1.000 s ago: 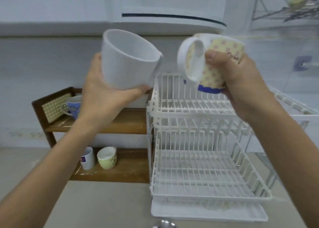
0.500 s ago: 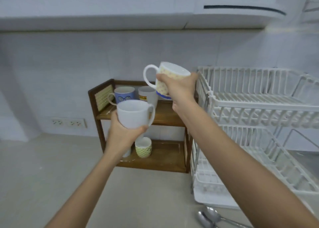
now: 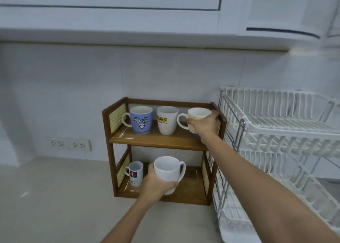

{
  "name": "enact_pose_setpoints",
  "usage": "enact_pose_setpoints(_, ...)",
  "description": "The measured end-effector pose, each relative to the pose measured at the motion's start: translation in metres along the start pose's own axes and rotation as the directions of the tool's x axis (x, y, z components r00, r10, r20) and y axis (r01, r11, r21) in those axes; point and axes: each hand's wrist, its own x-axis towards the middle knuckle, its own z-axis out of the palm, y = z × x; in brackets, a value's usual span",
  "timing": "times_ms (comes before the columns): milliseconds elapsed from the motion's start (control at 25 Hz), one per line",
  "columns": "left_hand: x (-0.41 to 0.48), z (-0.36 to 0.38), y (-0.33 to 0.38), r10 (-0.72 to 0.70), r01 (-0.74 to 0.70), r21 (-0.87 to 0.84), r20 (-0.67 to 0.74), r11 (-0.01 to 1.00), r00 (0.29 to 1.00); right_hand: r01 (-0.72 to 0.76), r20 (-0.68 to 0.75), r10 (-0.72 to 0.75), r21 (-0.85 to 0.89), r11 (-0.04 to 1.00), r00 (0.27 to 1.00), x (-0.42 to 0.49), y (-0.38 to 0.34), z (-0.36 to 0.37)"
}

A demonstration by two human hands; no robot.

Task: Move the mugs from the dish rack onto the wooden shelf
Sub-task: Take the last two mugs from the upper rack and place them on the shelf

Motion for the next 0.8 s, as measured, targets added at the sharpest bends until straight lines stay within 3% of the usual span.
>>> enact_pose_setpoints(360, 0.031, 0.033, -0.034, 0.051, -0.052, 0.011, 0.066, 0.999, 0.997, -0.002, 0.061, 0.003, -0.007, 1.000, 0.998, 0.014, 0.029, 0.012)
enact_pose_setpoints(480, 0.039, 0.044, -0.036, 0.027, -0.028, 0.005, 0.065, 1.000, 0.998, 0.228, -0.050, -0.227, 0.015, 0.973, 0.973, -0.039, 0.049, 0.008)
enact_pose_setpoints(560, 0.045, 0.053, -0.037, -0.004, 0.002, 0.022, 0.086, 1.000, 0.996, 0.358, -0.050, -0.358, -0.010, 0.934, 0.932, -0.106, 0.094, 0.006)
enact_pose_setpoints(640, 0.050, 0.062, -0.039, -0.039, 0.034, 0.055, 0.098, 0.998, 0.994, 0.306, 0.081, -0.301, -0.054, 0.950, 0.950, -0.167, 0.155, -0.002)
enact_pose_setpoints(720, 0.053, 0.072, -0.042, -0.037, 0.028, 0.093, 0.102, 0.995, 0.994, 0.202, 0.287, -0.131, -0.235, 0.951, 0.949, -0.201, 0.213, -0.010)
enact_pose_setpoints(800, 0.057, 0.086, -0.044, -0.031, 0.020, 0.113, 0.098, 0.993, 0.995, 0.302, 0.497, -0.013, -0.506, 0.808, 0.867, -0.216, 0.256, -0.014)
